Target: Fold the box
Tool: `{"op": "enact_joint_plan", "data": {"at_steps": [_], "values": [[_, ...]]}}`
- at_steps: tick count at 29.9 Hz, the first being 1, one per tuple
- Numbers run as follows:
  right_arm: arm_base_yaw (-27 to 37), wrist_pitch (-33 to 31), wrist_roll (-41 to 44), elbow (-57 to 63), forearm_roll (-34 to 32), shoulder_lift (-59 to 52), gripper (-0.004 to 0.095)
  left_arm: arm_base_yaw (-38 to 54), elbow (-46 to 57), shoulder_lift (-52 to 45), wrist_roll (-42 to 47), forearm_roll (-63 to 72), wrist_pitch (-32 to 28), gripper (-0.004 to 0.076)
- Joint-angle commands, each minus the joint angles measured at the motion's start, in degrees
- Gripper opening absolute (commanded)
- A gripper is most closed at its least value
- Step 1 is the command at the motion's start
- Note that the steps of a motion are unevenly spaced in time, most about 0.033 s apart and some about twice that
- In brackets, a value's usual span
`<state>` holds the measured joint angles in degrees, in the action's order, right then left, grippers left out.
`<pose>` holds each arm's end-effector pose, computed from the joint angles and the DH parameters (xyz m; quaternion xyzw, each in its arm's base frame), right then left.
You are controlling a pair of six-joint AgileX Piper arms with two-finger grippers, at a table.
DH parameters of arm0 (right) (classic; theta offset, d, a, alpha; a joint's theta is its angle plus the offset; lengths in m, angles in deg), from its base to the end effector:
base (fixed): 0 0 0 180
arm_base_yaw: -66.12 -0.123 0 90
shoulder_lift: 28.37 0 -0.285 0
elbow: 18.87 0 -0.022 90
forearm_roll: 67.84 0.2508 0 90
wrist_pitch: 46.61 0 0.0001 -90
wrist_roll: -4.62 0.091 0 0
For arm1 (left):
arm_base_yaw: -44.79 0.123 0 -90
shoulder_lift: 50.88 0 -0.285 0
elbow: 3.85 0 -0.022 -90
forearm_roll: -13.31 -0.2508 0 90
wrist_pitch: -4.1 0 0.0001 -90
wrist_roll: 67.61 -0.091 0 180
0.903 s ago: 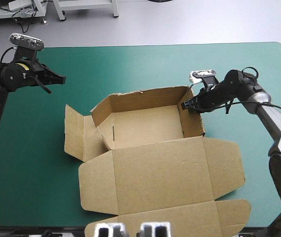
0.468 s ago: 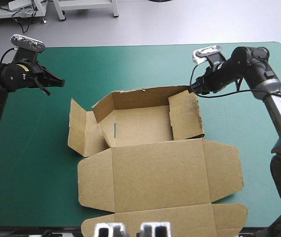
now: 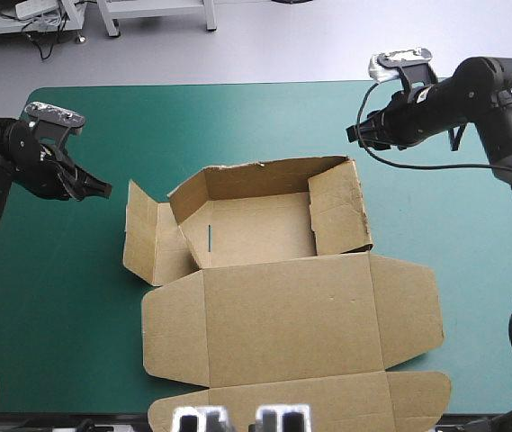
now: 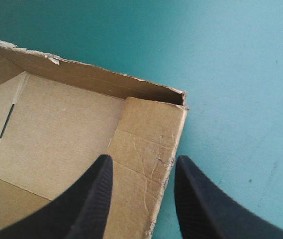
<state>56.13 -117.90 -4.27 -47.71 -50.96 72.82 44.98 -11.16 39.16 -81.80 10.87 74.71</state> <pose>0.3309 0.0837 0.4298 -0.1528 0.9273 0.1497 0.3072 0.2869 0.0046 0.3803 0.1208 0.9653 0.0499 0.2260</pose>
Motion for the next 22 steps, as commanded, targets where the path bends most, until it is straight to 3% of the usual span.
{"op": "enact_joint_plan", "data": {"at_steps": [1,6,12,22], "values": [[0.1,-0.7,0.1,1.3,1.5,-2.7,0.0382,0.1,-1.8,-2.1,0.5,0.6,3.5,-0.0010],[0.1,0.1,-0.7,10.8,1.2,-2.7,0.0382,0.1,-1.8,-2.1,1.8,1.0,3.4,-0.0010],[0.1,7.4,-2.9,20.7,1.5,-2.1,0.0382,0.0,-1.8,-2.1,1.8,1.6,3.3,-0.0010],[0.1,10.6,-7.3,22.2,6.4,3.0,0.0382,0.0,-1.8,-2.1,1.8,4.6,3.2,-0.0010]]}}
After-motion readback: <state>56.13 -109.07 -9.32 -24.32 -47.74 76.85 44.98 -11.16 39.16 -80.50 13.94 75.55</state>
